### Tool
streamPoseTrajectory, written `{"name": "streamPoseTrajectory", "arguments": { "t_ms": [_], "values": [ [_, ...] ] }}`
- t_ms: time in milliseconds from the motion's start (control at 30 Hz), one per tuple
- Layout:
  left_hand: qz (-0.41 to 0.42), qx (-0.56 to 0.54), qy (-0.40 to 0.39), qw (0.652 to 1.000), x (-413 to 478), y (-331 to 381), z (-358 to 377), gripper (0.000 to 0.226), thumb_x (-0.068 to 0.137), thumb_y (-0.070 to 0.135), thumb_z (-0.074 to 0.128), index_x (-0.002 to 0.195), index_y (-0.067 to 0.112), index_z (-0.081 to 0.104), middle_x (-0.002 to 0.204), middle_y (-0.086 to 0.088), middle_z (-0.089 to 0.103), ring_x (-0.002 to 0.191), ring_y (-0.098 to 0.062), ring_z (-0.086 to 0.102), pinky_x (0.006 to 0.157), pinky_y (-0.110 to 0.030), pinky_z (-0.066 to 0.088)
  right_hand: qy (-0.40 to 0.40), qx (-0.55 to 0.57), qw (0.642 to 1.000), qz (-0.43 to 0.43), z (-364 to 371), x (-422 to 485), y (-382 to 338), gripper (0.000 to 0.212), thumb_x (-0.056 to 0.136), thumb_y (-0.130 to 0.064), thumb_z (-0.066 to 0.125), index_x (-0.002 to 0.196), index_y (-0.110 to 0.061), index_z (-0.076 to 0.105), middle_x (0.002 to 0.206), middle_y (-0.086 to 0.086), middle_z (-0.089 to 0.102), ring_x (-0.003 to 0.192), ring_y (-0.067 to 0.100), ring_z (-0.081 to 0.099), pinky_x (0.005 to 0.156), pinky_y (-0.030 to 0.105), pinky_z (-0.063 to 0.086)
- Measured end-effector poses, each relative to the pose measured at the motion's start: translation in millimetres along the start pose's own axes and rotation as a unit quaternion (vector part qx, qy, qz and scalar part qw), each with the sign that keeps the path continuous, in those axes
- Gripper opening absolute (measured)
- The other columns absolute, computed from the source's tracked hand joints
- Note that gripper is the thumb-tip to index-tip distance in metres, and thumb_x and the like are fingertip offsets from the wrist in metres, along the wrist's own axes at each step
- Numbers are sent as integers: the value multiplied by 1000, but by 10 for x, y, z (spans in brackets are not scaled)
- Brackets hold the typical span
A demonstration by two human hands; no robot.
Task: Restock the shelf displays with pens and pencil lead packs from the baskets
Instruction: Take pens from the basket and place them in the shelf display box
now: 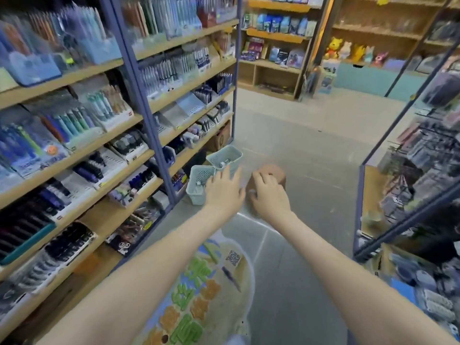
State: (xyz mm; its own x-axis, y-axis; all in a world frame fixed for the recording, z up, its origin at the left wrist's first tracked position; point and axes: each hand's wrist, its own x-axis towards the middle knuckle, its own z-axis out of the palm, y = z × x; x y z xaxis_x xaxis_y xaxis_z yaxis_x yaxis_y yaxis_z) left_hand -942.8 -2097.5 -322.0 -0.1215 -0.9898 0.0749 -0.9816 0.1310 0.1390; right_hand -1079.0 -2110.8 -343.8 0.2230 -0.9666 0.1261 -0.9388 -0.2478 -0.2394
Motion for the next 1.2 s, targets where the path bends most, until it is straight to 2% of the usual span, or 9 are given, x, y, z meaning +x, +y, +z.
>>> {"name": "streamPoseTrajectory", "arguments": {
  "t_ms": [300,433,600,733,900,1033,1200],
  "values": [
    [-9,14,-1,1000,2134,108,126,60,96,40,40,150,21,21,149,-12,33,129,-29,41,103,-40,33,2,-11,1000,-18,-53,2047,964,57,89,-24,49,142,-10,33,136,10,44,122,30,41,92,39,40],
    [-39,7,-3,999,2964,87,312,58,97,37,41,150,20,23,150,-14,33,132,-30,38,106,-40,31,-11,1,998,-66,98,2973,1317,58,89,-24,51,142,-12,33,138,8,44,123,29,43,96,41,41],
    [-113,17,11,993,3991,-27,438,57,98,38,38,150,21,22,151,-11,31,134,-28,35,106,-40,30,-37,19,988,-152,256,4148,1614,58,83,-18,58,137,-8,42,129,10,52,110,34,52,84,39,44],
    [-177,3,15,984,4657,-219,427,58,97,37,40,150,21,22,148,-9,35,132,-27,38,106,-40,32,-48,29,974,-218,363,5046,1636,60,81,-16,62,137,-4,43,129,15,52,111,36,52,85,42,45],
    [-260,-26,-10,965,5335,-626,594,58,99,39,38,151,24,18,155,-9,23,138,-31,30,112,-44,25,-86,48,955,-279,671,5930,1508,59,83,-18,61,137,-3,42,127,16,52,113,35,49,86,46,47],
    [-289,-29,-6,957,5971,-1053,807,56,99,38,38,150,24,20,152,-9,30,136,-29,33,109,-42,29,-117,32,944,-308,1078,6721,1410,64,79,-17,65,137,-2,43,124,16,55,108,36,53,83,48,50],
    [-321,-49,-32,945,6761,-1617,1097,54,99,38,36,150,23,22,156,-11,24,138,-31,32,111,-43,30,-147,9,932,-330,1491,7638,1258,62,88,-20,56,144,-8,32,138,11,44,122,32,44,96,44,41]
  ]
}}
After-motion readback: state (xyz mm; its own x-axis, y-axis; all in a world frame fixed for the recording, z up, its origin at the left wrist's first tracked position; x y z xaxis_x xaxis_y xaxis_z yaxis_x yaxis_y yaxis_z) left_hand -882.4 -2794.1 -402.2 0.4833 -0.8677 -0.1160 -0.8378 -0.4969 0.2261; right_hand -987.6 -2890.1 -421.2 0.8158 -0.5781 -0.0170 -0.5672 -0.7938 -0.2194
